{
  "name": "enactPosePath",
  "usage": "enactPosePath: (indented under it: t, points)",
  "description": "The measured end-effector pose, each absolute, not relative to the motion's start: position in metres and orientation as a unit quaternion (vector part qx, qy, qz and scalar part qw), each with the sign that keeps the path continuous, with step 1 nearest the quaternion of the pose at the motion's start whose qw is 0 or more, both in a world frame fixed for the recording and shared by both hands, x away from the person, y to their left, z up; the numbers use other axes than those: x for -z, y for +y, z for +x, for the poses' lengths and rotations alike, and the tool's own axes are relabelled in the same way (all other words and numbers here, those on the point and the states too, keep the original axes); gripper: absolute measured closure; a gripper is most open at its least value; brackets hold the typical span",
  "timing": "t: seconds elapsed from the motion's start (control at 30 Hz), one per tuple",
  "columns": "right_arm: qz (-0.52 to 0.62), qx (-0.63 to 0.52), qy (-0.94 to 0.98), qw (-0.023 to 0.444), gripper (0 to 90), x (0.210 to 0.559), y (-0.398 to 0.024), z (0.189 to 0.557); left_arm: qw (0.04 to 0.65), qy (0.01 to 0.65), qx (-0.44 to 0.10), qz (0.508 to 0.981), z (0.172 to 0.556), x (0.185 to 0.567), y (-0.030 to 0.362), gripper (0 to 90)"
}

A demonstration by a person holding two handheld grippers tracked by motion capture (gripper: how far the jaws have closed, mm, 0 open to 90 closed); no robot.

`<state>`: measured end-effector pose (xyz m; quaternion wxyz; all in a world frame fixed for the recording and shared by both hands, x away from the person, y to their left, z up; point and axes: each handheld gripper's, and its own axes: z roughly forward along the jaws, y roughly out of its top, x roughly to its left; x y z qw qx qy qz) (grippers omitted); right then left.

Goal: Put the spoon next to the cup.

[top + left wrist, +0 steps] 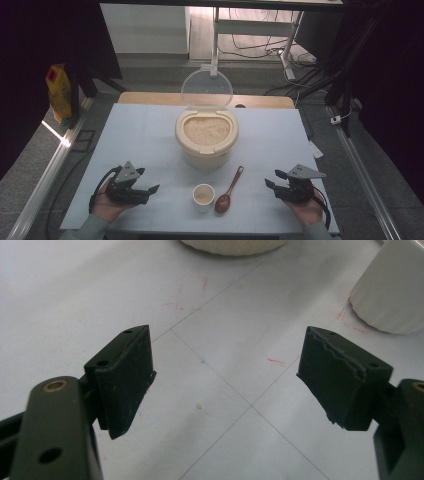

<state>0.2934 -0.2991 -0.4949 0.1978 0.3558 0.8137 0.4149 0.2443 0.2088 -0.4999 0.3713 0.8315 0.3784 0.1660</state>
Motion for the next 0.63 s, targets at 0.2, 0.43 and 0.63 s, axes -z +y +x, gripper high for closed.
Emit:
enactPosePath:
  t: [0.2, 0.43, 0.63]
  points:
    - [0.353, -0.415, 0.815, 0.199, 45.1, 0.4951, -0.2987, 0.2931, 0.371, 0.377, -0.167, 0.832, 0.2442, 0.4999, 0.2084, 21.7]
    - [0.35, -0.417, 0.815, 0.198, 45.1, 0.4951, -0.2984, 0.2929, 0.37, 0.377, -0.167, 0.832, 0.2442, 0.5002, 0.2084, 21.7]
    - [0.349, -0.418, 0.815, 0.198, 45.1, 0.4952, -0.2982, 0.2932, 0.371, 0.378, -0.167, 0.831, 0.2441, 0.5004, 0.208, 21.7]
